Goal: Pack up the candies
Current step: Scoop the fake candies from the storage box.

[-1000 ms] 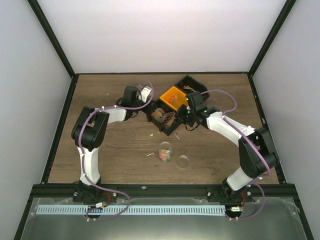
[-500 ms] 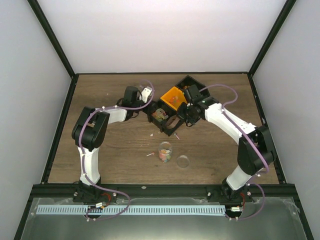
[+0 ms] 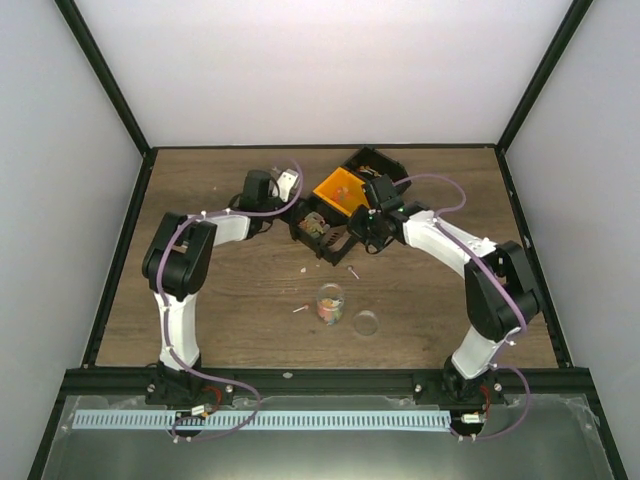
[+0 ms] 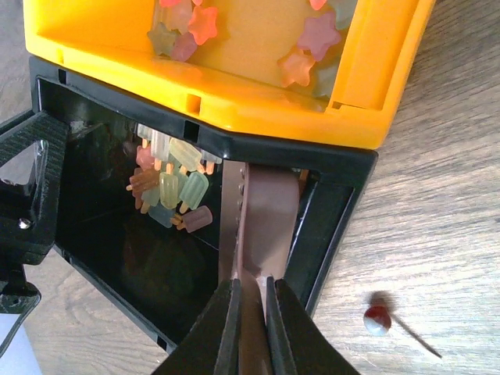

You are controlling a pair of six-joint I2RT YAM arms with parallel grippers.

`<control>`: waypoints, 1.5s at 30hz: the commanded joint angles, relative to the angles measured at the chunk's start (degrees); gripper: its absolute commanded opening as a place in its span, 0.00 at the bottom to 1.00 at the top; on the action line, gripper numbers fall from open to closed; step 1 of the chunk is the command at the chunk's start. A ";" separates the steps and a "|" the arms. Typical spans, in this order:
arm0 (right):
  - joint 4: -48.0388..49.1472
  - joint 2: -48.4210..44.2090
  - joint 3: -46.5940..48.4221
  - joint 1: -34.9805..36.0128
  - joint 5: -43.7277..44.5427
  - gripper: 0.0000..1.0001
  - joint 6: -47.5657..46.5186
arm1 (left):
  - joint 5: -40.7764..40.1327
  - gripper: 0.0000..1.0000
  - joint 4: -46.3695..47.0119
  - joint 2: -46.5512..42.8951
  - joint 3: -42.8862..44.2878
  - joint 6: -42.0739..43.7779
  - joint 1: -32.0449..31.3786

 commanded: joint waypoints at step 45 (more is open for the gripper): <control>16.33 5.73 -7.10 -1.43 0.03 0.01 -0.14 | 4.35 0.04 -5.61 5.31 -1.32 1.82 -2.91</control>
